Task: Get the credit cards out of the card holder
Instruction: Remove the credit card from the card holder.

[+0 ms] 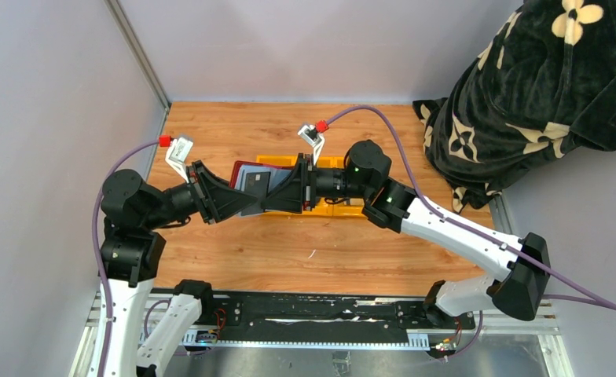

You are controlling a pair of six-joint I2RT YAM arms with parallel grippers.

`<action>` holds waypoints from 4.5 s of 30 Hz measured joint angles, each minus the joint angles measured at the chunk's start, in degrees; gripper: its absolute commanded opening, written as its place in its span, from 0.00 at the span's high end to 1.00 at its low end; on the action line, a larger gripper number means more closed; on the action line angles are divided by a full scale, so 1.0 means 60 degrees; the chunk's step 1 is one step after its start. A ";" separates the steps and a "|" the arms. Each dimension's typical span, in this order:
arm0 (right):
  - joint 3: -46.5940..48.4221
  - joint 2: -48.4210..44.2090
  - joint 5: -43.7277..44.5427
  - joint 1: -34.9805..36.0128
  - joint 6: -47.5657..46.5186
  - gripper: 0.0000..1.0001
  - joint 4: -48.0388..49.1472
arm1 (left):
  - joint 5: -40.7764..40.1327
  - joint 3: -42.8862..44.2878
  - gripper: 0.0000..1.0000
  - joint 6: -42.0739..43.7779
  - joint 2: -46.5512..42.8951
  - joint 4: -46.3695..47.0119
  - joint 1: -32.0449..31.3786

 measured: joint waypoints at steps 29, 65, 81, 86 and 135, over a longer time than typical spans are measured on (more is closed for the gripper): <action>-0.1111 -0.0940 0.0193 -0.0011 0.1027 1.00 0.1679 | 0.0634 -0.0306 0.92 -0.1898 -0.0117 0.1916 0.0033; -0.2299 -0.1027 -0.0131 -0.0506 0.2728 1.00 0.4379 | 0.0707 -0.0310 0.90 -0.2142 -0.0233 0.1956 0.0040; -0.2594 -0.1235 -0.0044 -0.0619 0.3020 0.74 0.4962 | 0.0696 -0.0408 1.00 -0.2543 -0.0222 0.2339 0.0029; -0.2269 -0.0954 -0.0102 -0.0634 0.3195 0.88 0.5176 | 0.0656 -0.0408 1.00 -0.2550 -0.0226 0.2419 0.0029; -0.2681 -0.1450 0.0288 -0.0499 0.2430 0.63 0.4659 | -0.0135 -0.0408 0.88 -0.2361 -0.0288 0.2062 -0.0022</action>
